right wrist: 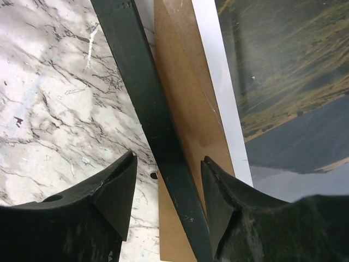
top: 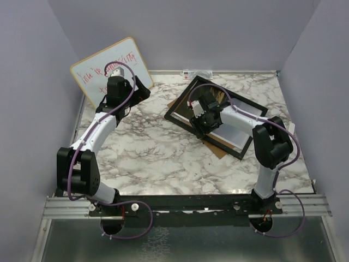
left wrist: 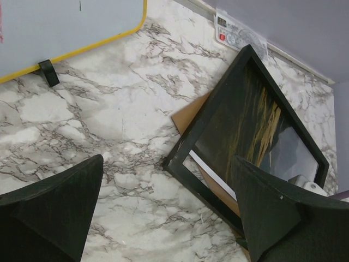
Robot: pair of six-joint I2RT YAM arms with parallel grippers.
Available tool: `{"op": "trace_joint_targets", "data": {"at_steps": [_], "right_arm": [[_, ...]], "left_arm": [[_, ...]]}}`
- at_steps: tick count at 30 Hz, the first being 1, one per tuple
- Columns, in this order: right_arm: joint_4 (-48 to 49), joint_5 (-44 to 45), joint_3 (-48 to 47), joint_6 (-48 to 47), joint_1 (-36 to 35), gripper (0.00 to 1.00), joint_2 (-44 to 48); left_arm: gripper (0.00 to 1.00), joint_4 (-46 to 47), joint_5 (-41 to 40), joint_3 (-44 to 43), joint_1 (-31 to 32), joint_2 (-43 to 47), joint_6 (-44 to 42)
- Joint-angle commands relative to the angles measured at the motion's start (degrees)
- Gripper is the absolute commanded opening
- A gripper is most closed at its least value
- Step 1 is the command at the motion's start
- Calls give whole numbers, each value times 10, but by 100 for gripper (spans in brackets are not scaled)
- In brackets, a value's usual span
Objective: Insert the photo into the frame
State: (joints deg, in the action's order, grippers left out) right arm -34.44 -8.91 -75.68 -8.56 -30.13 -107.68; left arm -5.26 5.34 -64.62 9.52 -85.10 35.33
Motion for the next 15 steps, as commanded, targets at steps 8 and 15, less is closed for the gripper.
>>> {"op": "trace_joint_targets", "data": {"at_steps": [8, 15], "right_arm": [[50, 38, 41, -16, -27, 43, -12], [55, 86, 40, -18, -41, 22, 20]], "left_arm": [[99, 17, 16, 14, 3, 10, 16], [99, 28, 36, 32, 3, 27, 27]]}}
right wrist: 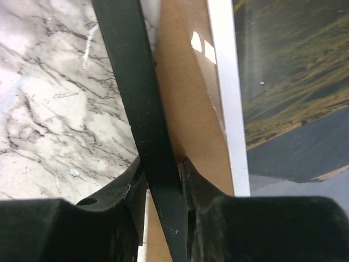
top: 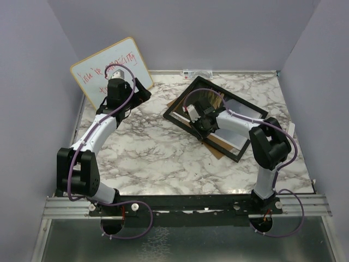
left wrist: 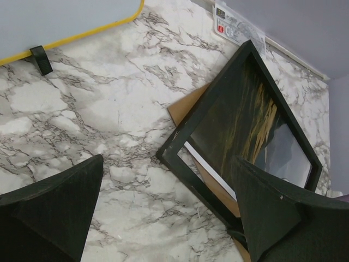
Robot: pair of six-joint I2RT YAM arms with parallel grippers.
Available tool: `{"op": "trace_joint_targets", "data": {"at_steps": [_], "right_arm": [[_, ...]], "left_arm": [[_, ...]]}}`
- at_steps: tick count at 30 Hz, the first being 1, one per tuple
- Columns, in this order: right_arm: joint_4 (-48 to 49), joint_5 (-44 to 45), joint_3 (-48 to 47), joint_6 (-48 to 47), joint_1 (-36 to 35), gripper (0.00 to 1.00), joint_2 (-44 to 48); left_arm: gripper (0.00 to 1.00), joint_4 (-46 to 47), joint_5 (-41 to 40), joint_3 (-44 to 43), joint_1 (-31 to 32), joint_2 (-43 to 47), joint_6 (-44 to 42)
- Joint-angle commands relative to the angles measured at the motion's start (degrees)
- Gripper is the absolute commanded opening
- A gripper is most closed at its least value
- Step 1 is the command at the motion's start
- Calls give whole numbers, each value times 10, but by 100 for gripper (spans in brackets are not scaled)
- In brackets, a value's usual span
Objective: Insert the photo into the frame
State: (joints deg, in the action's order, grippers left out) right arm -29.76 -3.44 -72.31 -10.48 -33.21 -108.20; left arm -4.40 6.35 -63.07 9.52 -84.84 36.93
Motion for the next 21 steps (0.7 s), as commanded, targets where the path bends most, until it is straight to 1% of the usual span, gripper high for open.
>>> {"op": "trace_joint_targets", "data": {"at_steps": [1, 4, 8, 13, 15, 21], "right_arm": [[8, 32, 4, 2, -11, 20, 37], [-1, 26, -7, 6, -11, 17, 63], [-12, 13, -22, 22, -11, 17, 91], [-10, -21, -15, 53, -13, 17, 118], [-3, -31, -4, 64, -17, 17, 128], [17, -51, 29, 99, -32, 17, 155]], "left_arm": [[99, 24, 32, 21, 3, 27, 16], [99, 41, 52, 39, 8, 33, 35], [99, 79, 90, 74, 23, 31, 84], [99, 174, 154, 121, 59, 2, 170], [99, 198, 160, 127, 80, -10, 188], [99, 219, 148, 125, 129, -51, 214]]}}
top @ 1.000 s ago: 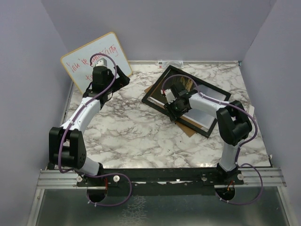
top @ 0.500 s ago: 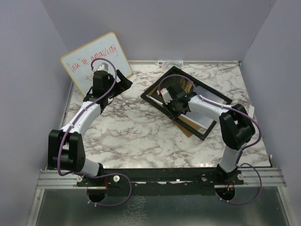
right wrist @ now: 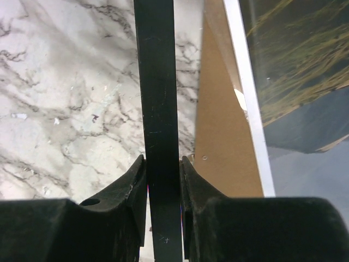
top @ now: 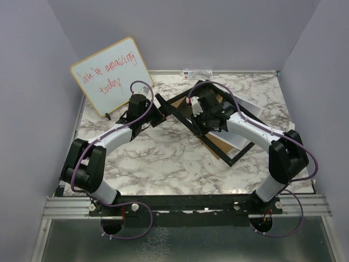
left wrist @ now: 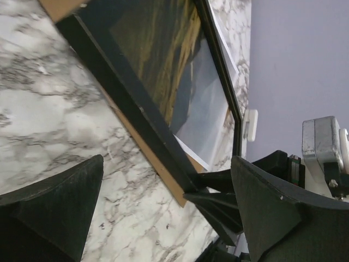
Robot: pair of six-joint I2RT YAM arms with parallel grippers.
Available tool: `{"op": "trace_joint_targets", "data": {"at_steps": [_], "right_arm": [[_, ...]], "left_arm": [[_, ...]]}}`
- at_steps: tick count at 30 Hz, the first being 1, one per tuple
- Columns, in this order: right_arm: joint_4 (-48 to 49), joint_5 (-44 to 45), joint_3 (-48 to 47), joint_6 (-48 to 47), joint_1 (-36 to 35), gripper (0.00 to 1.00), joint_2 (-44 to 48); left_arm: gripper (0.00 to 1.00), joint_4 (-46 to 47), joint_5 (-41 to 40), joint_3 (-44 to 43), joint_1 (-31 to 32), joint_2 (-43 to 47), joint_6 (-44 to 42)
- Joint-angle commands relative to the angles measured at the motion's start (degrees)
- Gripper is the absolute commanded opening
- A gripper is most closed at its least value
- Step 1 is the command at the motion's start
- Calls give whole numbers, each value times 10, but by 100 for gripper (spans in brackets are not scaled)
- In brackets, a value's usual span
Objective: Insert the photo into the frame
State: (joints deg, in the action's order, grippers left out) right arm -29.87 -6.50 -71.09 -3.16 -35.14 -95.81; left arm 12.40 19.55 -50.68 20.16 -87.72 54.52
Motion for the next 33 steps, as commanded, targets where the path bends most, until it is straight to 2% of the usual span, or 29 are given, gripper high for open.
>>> {"op": "trace_joint_targets", "data": {"at_steps": [1, 5, 12, 16, 17, 19, 23, 24, 26, 29, 33], "right_arm": [[23, -23, 21, 29, -14, 17, 35], [38, -34, 41, 51, -16, 17, 53], [55, -60, 69, 63, -17, 17, 87], [69, -85, 80, 76, -18, 18, 101], [71, -89, 83, 79, -18, 18, 103], [76, -91, 87, 85, -19, 18, 107], [73, -81, 92, 95, -22, 18, 106], [66, -76, 89, 98, -22, 19, 102], [52, -62, 80, 105, -25, 19, 92], [38, -30, 74, 119, -33, 29, 88], [38, 36, 75, 148, -55, 56, 94]], "left_arm": [[99, 52, 9, 2, 28, -29, 47], [99, 91, -8, 18, 49, -48, 82], [90, 99, -41, 19, 80, -71, 92], [79, 108, -46, 14, 92, -85, 102], [75, 112, -46, 12, 95, -88, 104], [54, 120, -43, 7, 99, -92, 105], [22, 124, -39, -3, 101, -94, 116], [15, 124, -38, -4, 101, -93, 119], [10, 124, -39, -3, 101, -92, 128], [5, 124, -37, -3, 101, -88, 147], [1, 123, -39, -3, 101, -80, 179]]}}
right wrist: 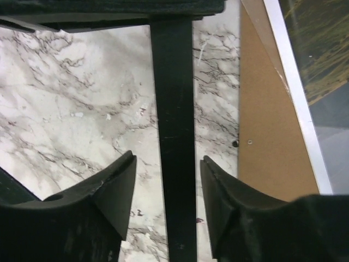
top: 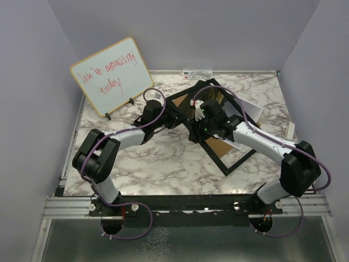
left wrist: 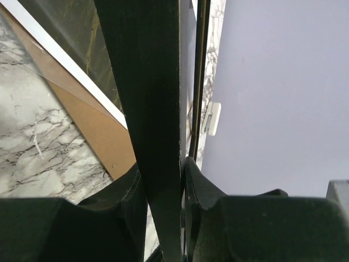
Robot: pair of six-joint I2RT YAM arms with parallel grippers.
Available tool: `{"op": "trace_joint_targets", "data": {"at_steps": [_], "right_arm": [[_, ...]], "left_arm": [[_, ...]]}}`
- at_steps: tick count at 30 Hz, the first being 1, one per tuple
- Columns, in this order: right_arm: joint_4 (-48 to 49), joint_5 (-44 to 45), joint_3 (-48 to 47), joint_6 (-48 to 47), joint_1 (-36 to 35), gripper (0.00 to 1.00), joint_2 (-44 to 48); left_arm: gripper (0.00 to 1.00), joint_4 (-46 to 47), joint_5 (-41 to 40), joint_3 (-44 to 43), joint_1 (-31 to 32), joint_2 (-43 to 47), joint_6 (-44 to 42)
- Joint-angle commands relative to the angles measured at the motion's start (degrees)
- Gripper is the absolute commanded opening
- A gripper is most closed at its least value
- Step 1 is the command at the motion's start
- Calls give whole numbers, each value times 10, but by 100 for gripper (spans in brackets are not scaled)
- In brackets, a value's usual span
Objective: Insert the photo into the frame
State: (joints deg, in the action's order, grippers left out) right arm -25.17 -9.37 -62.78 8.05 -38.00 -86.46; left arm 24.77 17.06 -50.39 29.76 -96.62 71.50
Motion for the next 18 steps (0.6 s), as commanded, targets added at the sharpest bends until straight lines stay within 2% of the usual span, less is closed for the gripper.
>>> {"op": "trace_joint_targets", "data": {"at_steps": [1, 3, 9, 15, 18], "right_arm": [[-10, 82, -8, 40, -33, 60, 0], [-19, 135, -11, 48, -47, 63, -4], [-57, 255, -30, 59, -75, 61, -27], [-76, 312, -47, 40, -94, 42, -55], [-82, 338, -63, 31, -100, 28, -58]], "left_arm": [[1, -2, -14, -7, 5, 12, 17], [1, -10, -15, -12, 5, 17, 27], [1, -123, -31, -59, 5, 23, 19], [2, -197, -29, -101, 5, 26, 6], [4, -206, -20, -107, 5, 26, 14]]}}
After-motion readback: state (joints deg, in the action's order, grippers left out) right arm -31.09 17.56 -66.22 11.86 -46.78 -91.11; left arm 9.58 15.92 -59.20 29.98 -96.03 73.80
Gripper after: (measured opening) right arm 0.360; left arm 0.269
